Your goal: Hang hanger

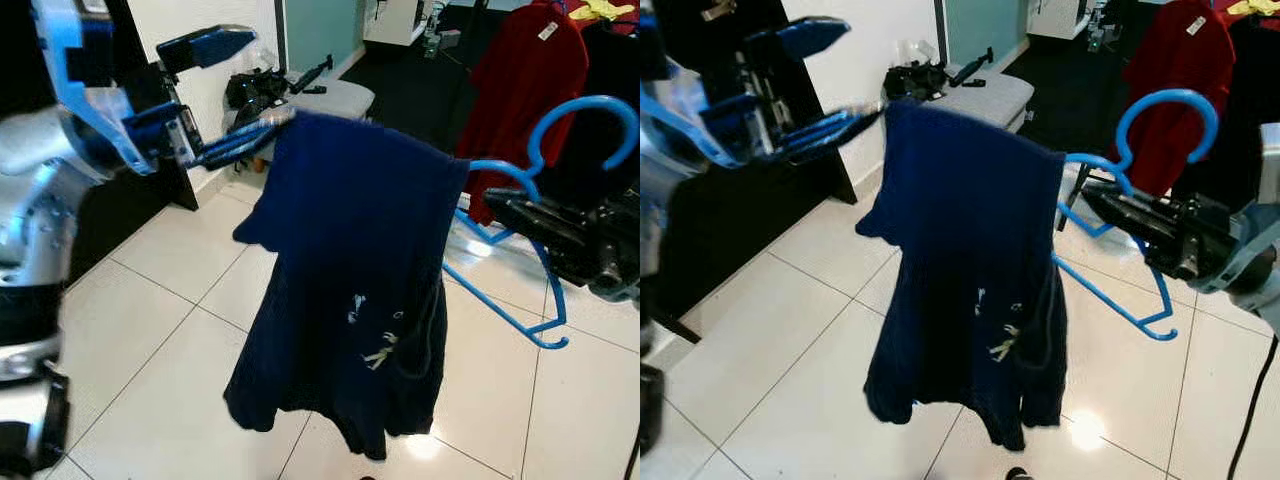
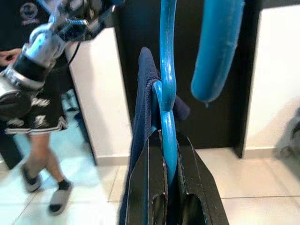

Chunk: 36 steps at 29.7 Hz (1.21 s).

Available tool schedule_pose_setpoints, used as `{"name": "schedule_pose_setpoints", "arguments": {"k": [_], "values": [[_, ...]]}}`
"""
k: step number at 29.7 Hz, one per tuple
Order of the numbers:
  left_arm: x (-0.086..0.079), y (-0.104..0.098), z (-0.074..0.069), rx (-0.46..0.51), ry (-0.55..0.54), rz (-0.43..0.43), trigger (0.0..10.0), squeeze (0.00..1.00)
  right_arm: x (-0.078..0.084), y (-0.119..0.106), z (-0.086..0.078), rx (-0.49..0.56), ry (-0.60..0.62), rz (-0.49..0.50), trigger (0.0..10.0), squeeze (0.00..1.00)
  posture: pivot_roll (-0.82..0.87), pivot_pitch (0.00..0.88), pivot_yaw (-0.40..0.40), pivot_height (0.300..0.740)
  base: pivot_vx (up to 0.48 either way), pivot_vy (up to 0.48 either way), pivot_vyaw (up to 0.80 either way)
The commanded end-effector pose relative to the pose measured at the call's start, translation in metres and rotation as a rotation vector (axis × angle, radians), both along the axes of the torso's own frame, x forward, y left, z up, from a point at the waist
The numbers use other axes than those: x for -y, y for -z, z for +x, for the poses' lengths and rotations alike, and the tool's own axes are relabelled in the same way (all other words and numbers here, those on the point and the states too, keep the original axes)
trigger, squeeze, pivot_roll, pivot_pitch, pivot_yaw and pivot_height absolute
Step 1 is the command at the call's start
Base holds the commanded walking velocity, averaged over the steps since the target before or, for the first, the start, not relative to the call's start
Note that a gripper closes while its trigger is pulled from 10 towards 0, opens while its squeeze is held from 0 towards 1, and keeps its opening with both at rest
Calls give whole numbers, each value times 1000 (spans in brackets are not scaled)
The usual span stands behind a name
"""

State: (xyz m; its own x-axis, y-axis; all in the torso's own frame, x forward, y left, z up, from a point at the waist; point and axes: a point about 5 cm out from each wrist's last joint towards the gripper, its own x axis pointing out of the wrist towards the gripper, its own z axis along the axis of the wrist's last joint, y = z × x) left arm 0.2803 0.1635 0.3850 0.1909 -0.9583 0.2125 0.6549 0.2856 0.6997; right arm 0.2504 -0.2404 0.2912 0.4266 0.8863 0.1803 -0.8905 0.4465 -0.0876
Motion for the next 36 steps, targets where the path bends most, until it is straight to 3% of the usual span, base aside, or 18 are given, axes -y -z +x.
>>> {"name": "schedule_pose_setpoints", "arguments": {"k": [1, 4, 5, 6, 10, 14, 16, 21, 29, 30, 31, 32, 33, 36], "values": [[2, 5, 0, -6, 7, 63, 10000, 0, -2, -1, 0, 6, -26, -2, 10000, 0, 5, 143, 42, 740, 0, 0, 0], [9, 9, 4, 10, 22, 176, 10000, 0, -9, 2, 2, -4, -58, -15, 10000, 0, 10, 137, 48, 740, 0, 0, 0], [9, 9, 4, 10, 22, 176, 10000, 0, -9, 2, 2, -4, -58, -15, 10000, 0, 10, 137, 48, 740, 0, 0, 0], [16, 10, 7, 13, 48, 234, 10000, 0, -17, 8, 3, -21, -89, -40, 10000, 0, 13, 133, 58, 740, 0, 0, 0], [20, 11, 9, 15, 66, 272, 10000, 0, -23, 13, 4, -33, -111, -57, 10000, 0, 13, 132, 59, 740, 0, 0, 0], [35, 22, 18, -33, 80, 378, 10000, 0, -43, 23, 7, -50, -173, -106, 10000, 0, 15, 126, 73, 740, 0, 0, 0], [35, 22, 18, -33, 80, 378, 10000, 0, -43, 23, 7, -50, -173, -106, 10000, 0, 15, 126, 73, 740, 0, 0, 0], [37, 35, 33, -112, 13, 492, 10000, 0, -56, 27, 8, -47, -205, -144, 10000, 0, 18, 122, 76, 740, 0, 0, 0], [34, 45, 34, -126, 34, 652, 10000, 0, -61, 28, 10, -39, -215, -168, 10000, 0, 21, 116, 80, 740, 0, 0, 0], [33, 49, 34, -132, 45, 691, 9216, 0, -62, 28, 10, -36, -216, -172, 10000, 0, 21, 114, 82, 740, 0, 0, 0], [31, 52, 34, -143, 53, 722, 7804, 0, -63, 29, 10, -34, -215, -175, 10000, 0, 21, 113, 83, 740, 0, 0, 0], [31, 52, 34, -143, 53, 722, 7804, 0, -63, 29, 10, -34, -215, -175, 10000, 0, 21, 113, 83, 740, 0, 0, 0], [30, 55, 34, -151, 54, 744, 5059, 0, -63, 29, 10, -31, -215, -176, 10000, 0, 21, 112, 84, 740, 0, 0, 0], [29, 60, 35, -169, 54, 771, 5490, 0, -64, 29, 11, -29, -211, -180, 10000, 0, 20, 112, 84, 740, 0, 0, 0]]}}
